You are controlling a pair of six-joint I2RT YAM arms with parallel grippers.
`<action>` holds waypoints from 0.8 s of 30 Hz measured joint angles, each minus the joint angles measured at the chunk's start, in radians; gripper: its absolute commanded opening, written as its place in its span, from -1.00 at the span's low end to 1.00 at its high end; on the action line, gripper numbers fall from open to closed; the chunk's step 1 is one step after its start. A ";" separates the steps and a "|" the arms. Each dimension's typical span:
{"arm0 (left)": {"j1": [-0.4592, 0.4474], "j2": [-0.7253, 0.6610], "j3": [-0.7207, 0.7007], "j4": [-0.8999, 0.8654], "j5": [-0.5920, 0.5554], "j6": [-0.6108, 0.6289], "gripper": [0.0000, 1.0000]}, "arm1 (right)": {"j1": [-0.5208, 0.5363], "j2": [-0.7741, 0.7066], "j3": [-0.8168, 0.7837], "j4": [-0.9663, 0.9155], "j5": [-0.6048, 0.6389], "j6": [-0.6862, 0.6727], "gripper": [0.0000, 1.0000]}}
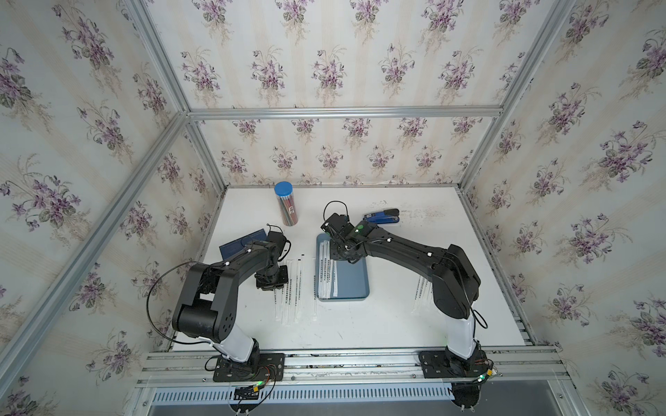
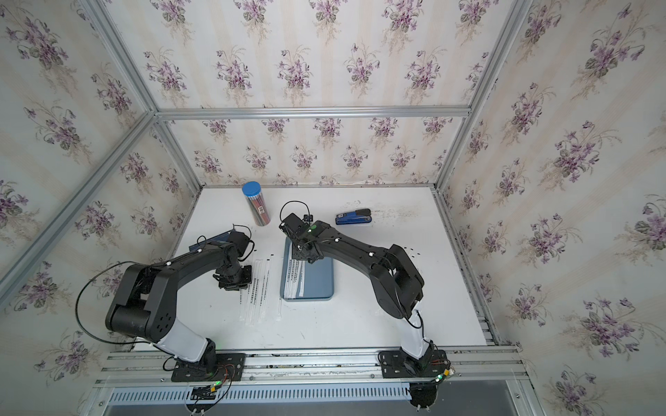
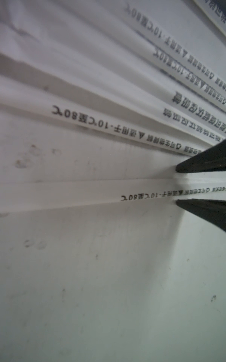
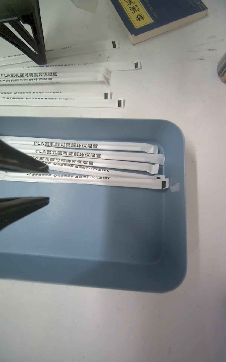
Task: Put the straws into the storage box
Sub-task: Pick up the straw from the center of the board.
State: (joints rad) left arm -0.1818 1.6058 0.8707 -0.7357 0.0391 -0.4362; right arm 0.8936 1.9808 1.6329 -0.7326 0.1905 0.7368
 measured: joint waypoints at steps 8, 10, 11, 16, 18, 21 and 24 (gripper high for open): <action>0.000 -0.007 0.000 -0.002 0.005 0.002 -0.77 | 0.000 -0.004 -0.001 0.003 0.003 0.000 -0.47; 0.000 -0.010 0.000 -0.003 0.005 0.002 -0.82 | 0.000 -0.004 -0.001 0.003 0.003 0.000 -0.47; 0.000 -0.012 0.000 -0.005 0.004 0.002 -0.82 | 0.000 -0.004 0.000 0.003 0.004 0.000 -0.47; 0.000 -0.020 0.003 -0.019 0.001 0.002 -0.82 | 0.000 -0.004 0.000 0.003 0.004 0.000 -0.48; 0.000 -0.032 0.011 -0.031 -0.003 0.002 -0.82 | 0.000 -0.005 0.000 0.003 0.004 0.000 -0.48; 0.000 -0.060 0.034 -0.060 -0.010 0.001 -0.82 | 0.000 -0.005 0.001 0.003 0.005 0.000 -0.47; -0.001 -0.094 0.072 -0.103 -0.010 -0.003 -0.83 | -0.003 -0.010 0.005 0.003 0.003 0.000 -0.48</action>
State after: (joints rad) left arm -0.1829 1.5116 0.9428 -0.8391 0.0288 -0.4393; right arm 0.8906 1.9705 1.6382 -0.7292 0.1940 0.7364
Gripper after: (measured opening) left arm 0.088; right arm 0.261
